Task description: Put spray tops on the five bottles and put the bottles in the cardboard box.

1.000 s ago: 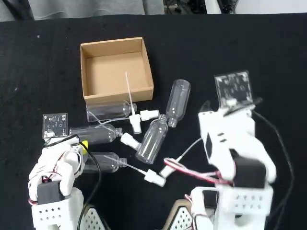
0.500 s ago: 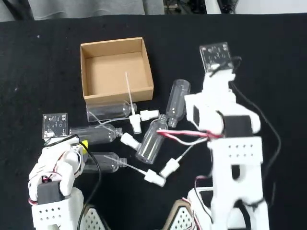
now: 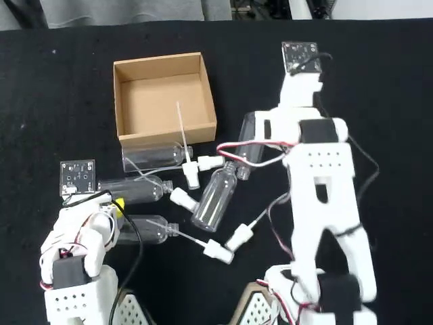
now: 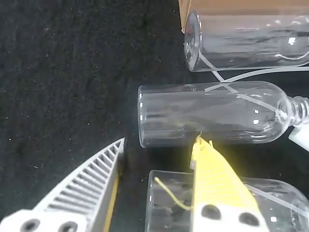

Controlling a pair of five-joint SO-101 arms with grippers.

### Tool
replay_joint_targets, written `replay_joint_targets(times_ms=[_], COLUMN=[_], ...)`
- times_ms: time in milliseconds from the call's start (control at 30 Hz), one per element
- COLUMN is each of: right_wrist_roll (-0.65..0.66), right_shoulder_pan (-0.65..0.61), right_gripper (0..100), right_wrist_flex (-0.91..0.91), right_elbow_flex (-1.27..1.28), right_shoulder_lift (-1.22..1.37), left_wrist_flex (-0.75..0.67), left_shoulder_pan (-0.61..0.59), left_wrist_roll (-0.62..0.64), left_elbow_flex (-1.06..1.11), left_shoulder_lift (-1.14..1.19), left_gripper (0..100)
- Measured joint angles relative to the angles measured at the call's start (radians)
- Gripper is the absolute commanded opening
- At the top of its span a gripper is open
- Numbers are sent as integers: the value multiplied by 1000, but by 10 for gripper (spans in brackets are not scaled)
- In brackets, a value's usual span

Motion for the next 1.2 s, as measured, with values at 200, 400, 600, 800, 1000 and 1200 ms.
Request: replay_joint_targets(times_ms=[200,400,600,800,1000,1200], right_wrist_roll=[-14,-32,-115,-157,-160,-160], right_shoulder_pan=[-29,-37,-41,-41,-41,-41], right_gripper=[227,227,227,227,227,227], right_wrist_flex=[-5,-5,-5,-5,-5,-5], right_elbow_flex=[-101,-207,-299,-407,-500,-560], right_shoulder_lift=[176,316,451,603,727,835], left_wrist_flex=[0,0,0,0,0,0], left_shoulder_pan=[0,0,0,0,0,0], left_wrist_roll=[0,0,0,0,0,0], left_elbow_flex=[0,0,0,0,0,2], left_shoulder_lift=[0,0,0,0,0,0], left_gripper=[209,209,209,209,209,209])
